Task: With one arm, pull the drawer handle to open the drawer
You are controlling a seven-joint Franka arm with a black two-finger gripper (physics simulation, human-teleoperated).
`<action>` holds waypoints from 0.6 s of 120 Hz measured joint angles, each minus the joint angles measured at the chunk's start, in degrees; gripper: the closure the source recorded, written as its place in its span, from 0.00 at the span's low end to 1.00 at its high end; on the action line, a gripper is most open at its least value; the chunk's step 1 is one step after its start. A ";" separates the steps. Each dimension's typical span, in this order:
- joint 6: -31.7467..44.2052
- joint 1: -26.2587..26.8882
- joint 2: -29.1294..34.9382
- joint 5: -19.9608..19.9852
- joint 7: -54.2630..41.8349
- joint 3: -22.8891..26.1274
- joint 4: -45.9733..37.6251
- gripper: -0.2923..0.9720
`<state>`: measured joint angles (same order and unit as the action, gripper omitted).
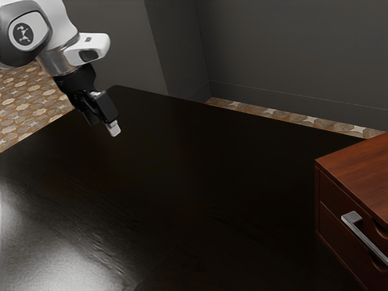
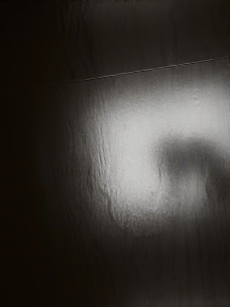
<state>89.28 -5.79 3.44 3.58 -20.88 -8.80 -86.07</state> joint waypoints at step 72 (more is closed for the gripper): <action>-16.04 0.48 7.16 0.59 -40.26 -2.03 16.33 0.23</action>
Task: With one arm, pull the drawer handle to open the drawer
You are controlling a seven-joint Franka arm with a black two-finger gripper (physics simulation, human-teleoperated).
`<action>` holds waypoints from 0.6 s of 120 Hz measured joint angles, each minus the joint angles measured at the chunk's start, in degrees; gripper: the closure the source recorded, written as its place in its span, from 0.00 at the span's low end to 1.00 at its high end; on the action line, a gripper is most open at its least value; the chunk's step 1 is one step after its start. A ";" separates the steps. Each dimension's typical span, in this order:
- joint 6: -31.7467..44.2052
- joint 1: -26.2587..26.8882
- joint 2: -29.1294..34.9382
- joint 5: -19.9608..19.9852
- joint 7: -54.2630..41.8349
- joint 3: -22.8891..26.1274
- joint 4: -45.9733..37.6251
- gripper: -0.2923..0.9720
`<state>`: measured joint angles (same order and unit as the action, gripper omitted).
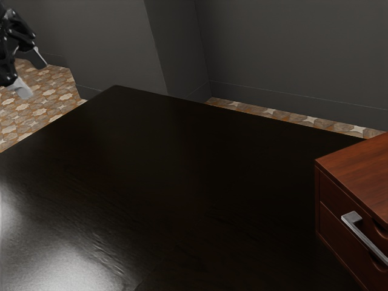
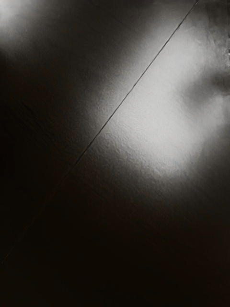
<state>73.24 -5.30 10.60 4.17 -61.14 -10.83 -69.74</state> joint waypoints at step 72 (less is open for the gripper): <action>32.28 30.13 11.21 3.26 -28.96 -3.55 -39.38 0.24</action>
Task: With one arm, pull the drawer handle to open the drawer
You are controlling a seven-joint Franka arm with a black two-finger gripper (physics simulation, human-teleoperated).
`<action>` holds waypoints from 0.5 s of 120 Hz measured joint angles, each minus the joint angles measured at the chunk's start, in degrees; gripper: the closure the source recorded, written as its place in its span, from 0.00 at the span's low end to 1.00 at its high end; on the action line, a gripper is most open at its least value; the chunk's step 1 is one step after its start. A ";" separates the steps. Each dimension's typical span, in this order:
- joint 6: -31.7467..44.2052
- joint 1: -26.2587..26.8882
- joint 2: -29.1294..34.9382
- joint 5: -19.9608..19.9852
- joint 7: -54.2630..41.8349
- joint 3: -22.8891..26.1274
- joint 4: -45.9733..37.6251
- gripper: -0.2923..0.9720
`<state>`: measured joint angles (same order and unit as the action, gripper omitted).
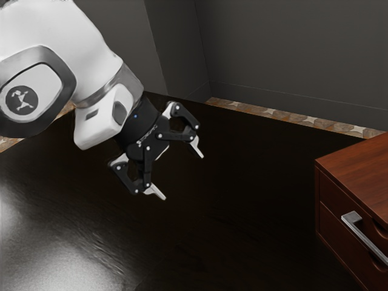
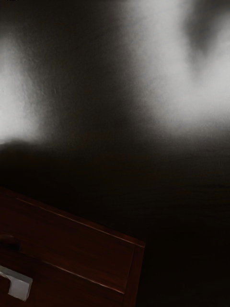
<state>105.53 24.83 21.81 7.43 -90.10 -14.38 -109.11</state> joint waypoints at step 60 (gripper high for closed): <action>10.26 0.53 -5.10 1.91 -4.19 15.82 1.18 0.23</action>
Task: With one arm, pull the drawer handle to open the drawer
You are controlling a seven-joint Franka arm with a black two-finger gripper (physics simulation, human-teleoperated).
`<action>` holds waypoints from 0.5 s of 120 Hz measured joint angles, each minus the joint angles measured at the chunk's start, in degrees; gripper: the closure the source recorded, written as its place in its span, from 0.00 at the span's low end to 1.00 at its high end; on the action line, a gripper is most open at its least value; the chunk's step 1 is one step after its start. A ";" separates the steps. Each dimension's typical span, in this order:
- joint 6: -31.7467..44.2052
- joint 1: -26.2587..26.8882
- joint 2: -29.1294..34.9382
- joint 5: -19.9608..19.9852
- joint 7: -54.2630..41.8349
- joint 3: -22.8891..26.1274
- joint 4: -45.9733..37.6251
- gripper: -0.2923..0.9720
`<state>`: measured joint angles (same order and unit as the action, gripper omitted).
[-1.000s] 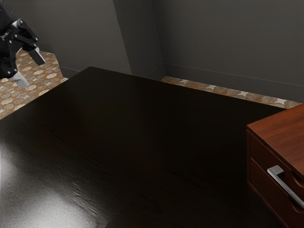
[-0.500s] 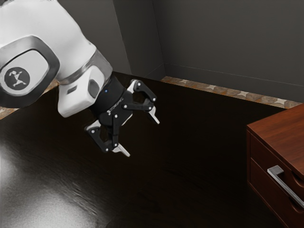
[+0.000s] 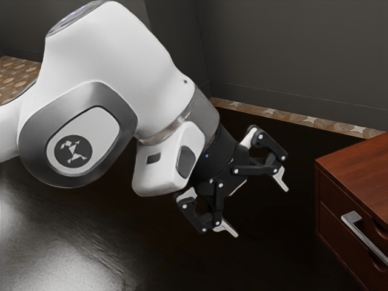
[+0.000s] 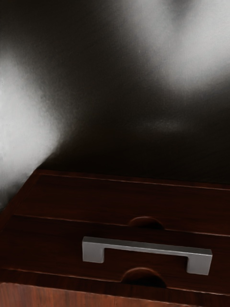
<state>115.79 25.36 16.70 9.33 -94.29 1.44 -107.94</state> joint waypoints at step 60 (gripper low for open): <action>35.39 0.13 -11.44 -3.94 2.12 7.22 -7.34 0.44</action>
<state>151.18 25.49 5.26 5.39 -92.16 8.66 -115.28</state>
